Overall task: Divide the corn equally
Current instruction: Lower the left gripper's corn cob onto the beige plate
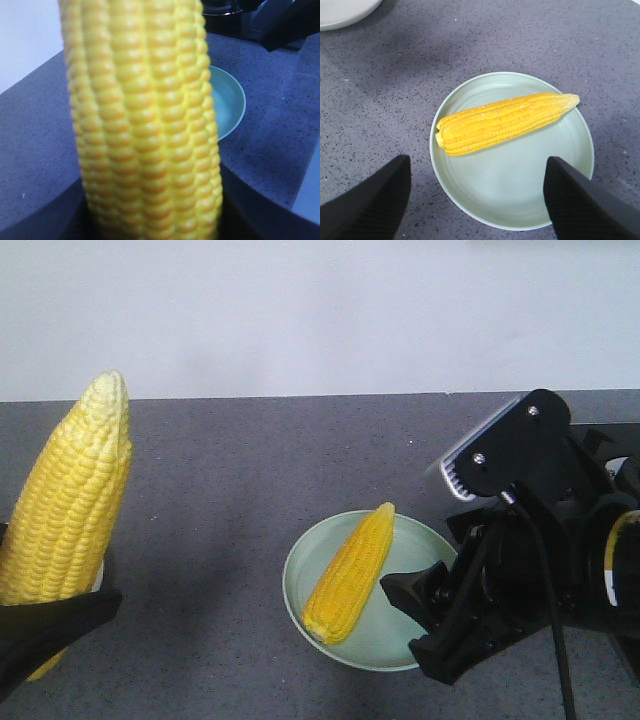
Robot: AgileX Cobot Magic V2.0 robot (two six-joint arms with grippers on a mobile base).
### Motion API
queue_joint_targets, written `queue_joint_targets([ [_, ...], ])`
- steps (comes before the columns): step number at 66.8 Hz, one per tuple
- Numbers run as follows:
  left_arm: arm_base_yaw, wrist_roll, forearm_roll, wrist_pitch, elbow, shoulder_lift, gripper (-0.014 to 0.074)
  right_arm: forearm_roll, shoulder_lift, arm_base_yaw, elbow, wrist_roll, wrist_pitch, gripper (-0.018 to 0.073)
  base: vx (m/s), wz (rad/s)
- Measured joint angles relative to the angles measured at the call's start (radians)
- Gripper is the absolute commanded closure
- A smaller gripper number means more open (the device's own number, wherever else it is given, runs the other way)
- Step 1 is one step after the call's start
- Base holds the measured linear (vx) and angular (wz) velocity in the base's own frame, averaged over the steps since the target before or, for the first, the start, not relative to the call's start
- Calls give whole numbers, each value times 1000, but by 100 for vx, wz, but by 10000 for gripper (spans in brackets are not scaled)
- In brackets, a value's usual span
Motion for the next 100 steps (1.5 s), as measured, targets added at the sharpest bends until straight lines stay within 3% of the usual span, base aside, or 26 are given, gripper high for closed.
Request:
queue_joint_targets([
  [5, 0, -47, 19, 0, 0, 3, 325, 0, -8, 0, 0, 0, -1, 17, 0, 0],
  [10, 0, -136, 86, 5, -13, 21, 325, -1, -9, 0, 0, 0, -1, 17, 0, 0],
  [18, 0, -343, 280, 53, -65, 88, 325, -1, -10, 0, 0, 0, -1, 17, 0, 0],
  [28, 1, -614, 566, 192, -148, 226, 325, -2, -10, 0, 0, 0, -1, 17, 0, 0],
  [37, 47, -721, 690, 276, -192, 346, 325, -2, -10, 0, 0, 0, -1, 17, 0, 0],
  [51, 213, -724, 691, 286, -212, 491, 325, -4, -10, 0, 0, 0, -1, 17, 0, 0],
  [63, 361, -677, 613, 289, -212, 596, 325, -5, -10, 0, 0, 0, -1, 17, 0, 0],
  [72, 438, -662, 561, 289, -212, 663, 325, -5, -10, 0, 0, 0, -1, 17, 0, 0],
  [84, 484, -660, 549, 288, -212, 730, 324, -5, -10, 0, 0, 0, -1, 17, 0, 0],
  [100, 491, -659, 546, 281, -215, 778, 324, -5, -10, 0, 0, 0, -1, 17, 0, 0],
])
